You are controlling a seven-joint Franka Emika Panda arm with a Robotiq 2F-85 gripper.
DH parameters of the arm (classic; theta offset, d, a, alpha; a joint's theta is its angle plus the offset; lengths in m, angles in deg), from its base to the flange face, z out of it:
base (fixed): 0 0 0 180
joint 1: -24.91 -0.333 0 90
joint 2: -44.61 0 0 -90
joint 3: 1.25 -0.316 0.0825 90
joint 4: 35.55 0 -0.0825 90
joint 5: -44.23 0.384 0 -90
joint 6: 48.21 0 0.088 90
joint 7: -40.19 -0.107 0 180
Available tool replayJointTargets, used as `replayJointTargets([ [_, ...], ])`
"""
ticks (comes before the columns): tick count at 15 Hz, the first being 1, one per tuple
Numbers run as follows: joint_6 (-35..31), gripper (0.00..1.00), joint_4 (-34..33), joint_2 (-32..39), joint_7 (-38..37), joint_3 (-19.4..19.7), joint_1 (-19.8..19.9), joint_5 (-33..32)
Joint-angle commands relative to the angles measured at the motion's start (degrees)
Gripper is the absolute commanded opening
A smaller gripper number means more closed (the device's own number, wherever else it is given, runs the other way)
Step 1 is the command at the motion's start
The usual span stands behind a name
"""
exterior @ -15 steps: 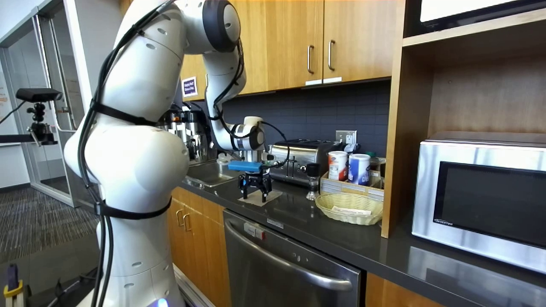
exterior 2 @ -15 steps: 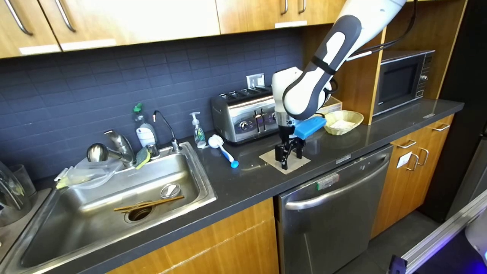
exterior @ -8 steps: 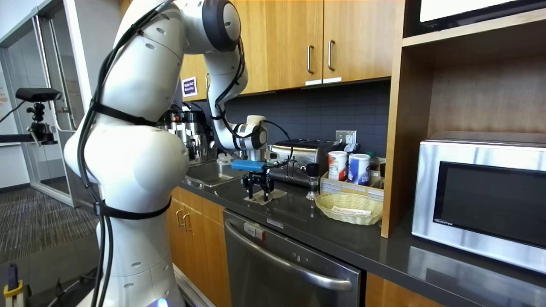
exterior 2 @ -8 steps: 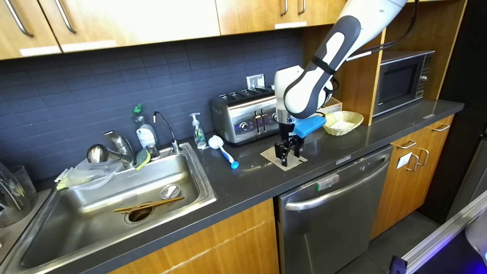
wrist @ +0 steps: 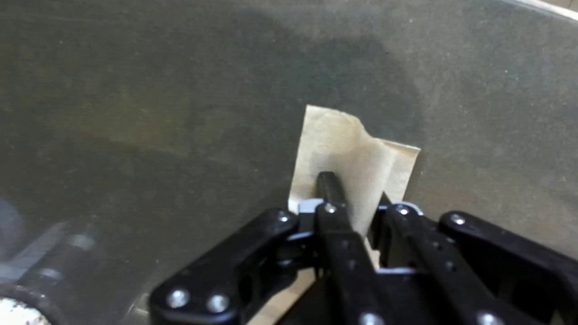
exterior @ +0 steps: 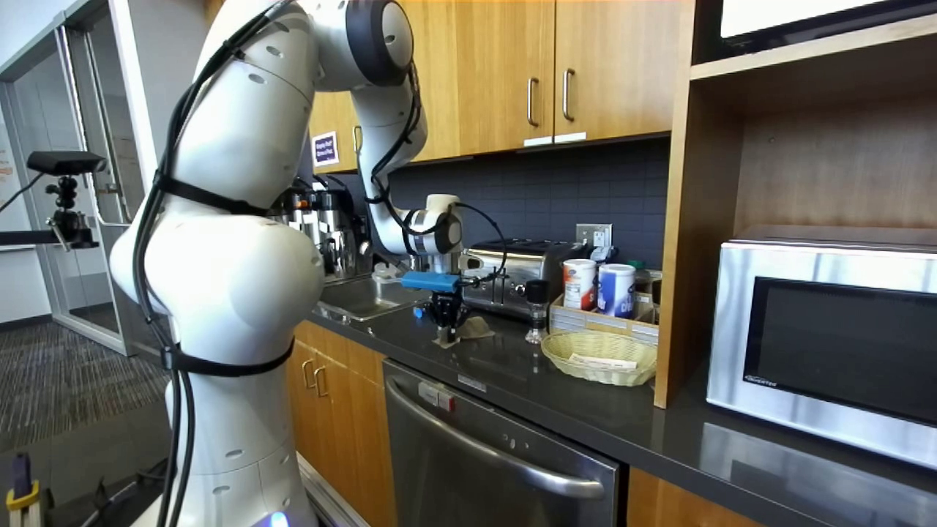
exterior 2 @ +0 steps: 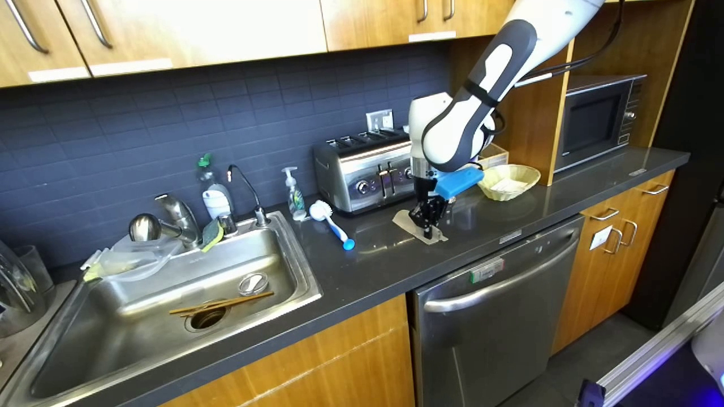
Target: Use the paper to clean the counter
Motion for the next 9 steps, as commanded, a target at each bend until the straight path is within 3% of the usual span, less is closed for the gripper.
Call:
replayJointTargets([
  [1,-1.0,0.00,1.0,0.6,0.4,0.1,-0.8,0.1],
  [9,2.1,0.01,4.9,-3.3,-1.8,-0.8,-4.6,-1.9],
])
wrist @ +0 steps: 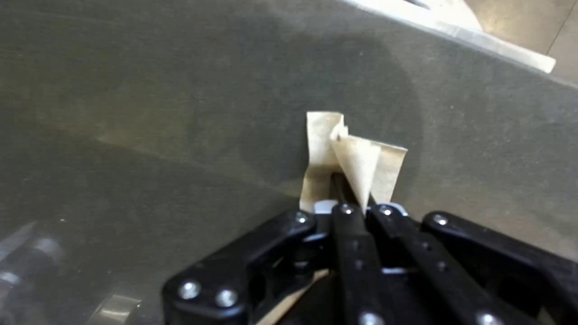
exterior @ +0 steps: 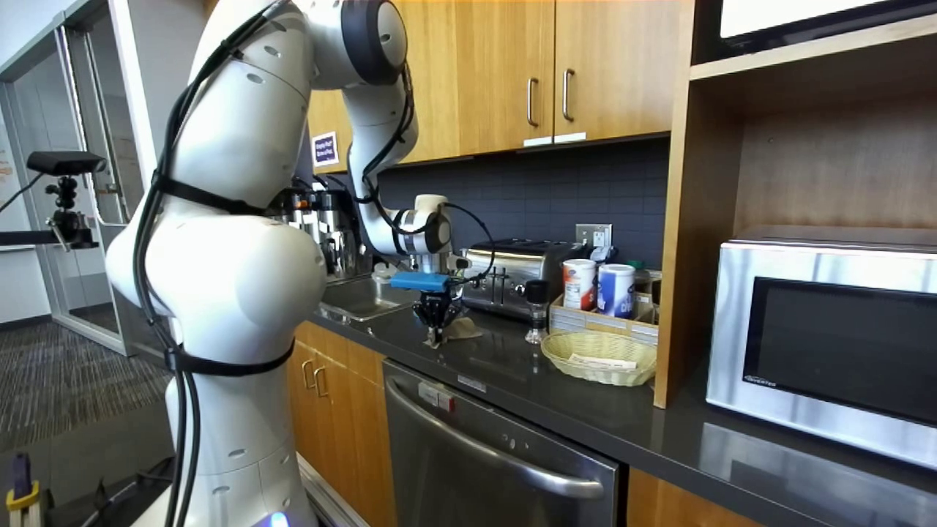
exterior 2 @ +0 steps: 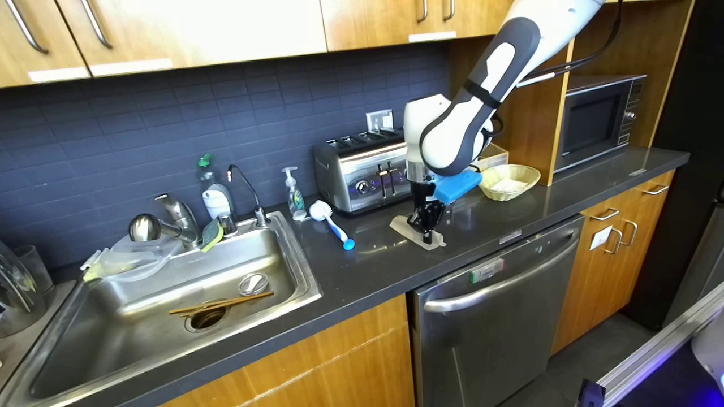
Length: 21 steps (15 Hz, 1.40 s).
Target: Use the paper to clean the counter
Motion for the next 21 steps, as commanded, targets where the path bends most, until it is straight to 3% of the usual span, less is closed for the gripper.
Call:
replayJointTargets([
  [1,1.8,0.01,4.3,-2.9,-2.4,-0.5,-3.1,-2.2],
  [7,5.1,0.01,5.6,-4.1,-5.7,-1.7,-7.3,-6.8],
  [21,7.2,0.01,3.7,-2.1,-7.2,-4.5,-11.8,-12.6],
])
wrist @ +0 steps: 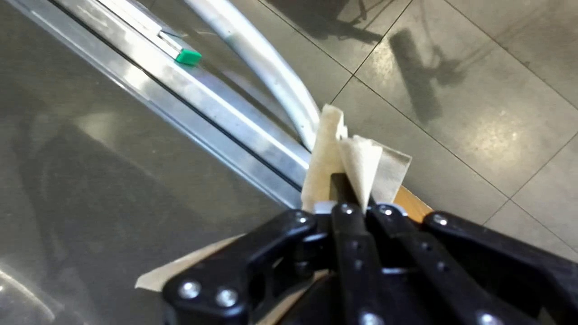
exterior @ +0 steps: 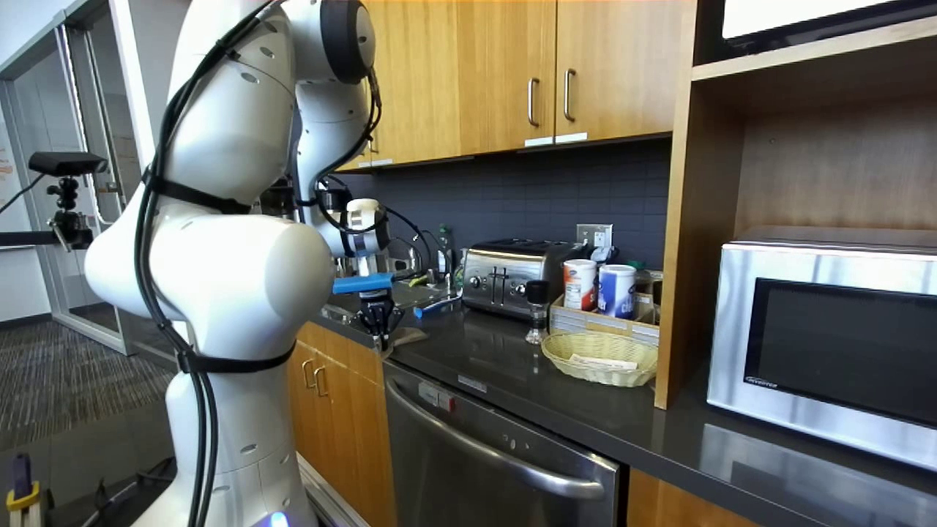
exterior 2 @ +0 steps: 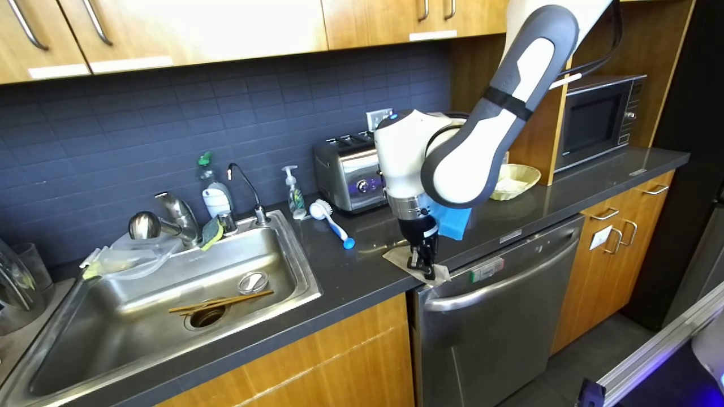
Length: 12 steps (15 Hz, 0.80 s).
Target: Use the paper to clean the counter
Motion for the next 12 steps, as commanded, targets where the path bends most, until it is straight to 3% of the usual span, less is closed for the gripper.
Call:
replayJointTargets([
  [1,0.8,0.01,-0.7,0.6,-2.1,-0.3,-1.1,-2.1],
  [12,0.6,0.01,-2.6,-1.5,-1.9,-0.5,-0.6,-1.7],
])
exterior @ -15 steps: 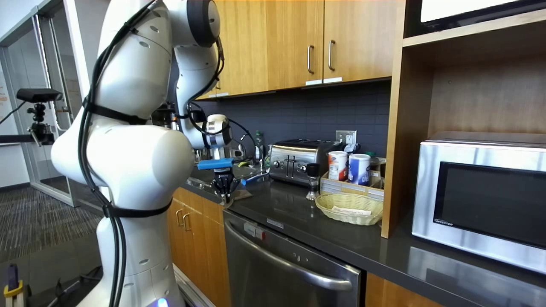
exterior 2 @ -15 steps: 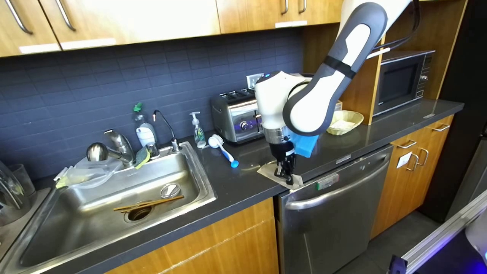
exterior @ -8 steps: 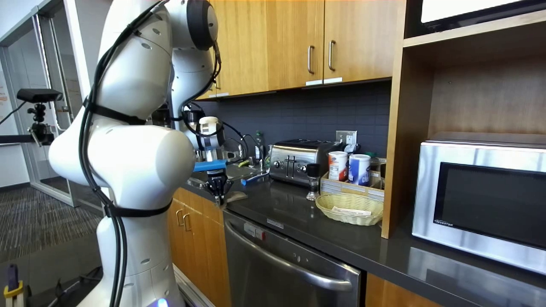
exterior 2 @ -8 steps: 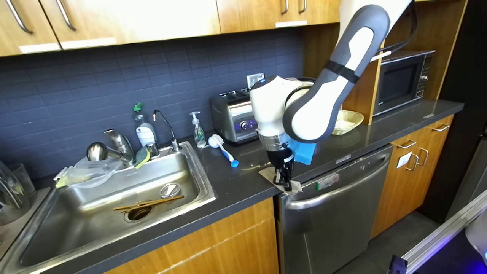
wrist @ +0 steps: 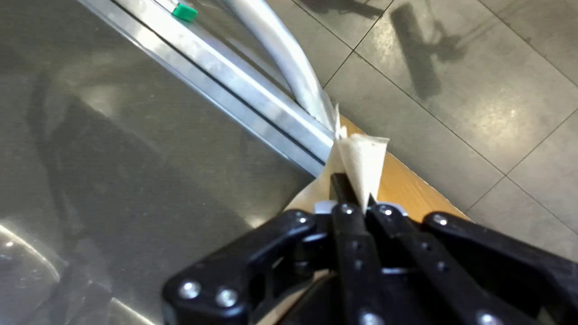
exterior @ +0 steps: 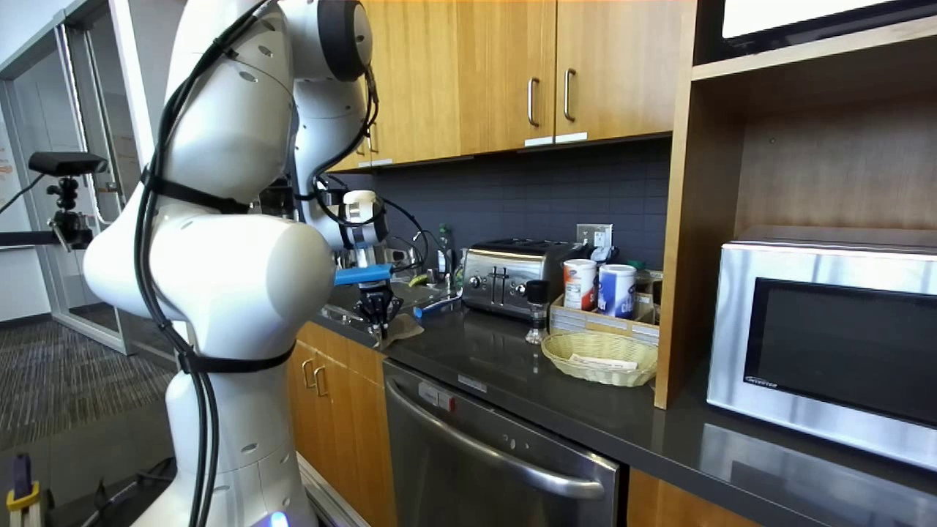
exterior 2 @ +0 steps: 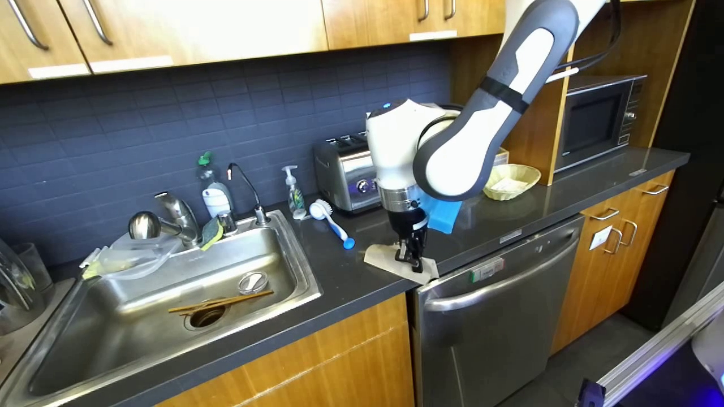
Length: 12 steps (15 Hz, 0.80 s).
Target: Use the paper to clean the counter
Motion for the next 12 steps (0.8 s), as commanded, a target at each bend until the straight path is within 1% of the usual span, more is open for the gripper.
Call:
replayJointTargets([
  [1,0.6,0.01,-0.5,-0.6,-1.3,-0.2,-0.1,-1.2],
  [6,0.5,0.01,-0.5,0.4,-1.4,0.2,-0.2,-1.9],
  [12,1.4,0.01,-2.2,2.9,-1.8,1.5,-0.3,-4.3],
])
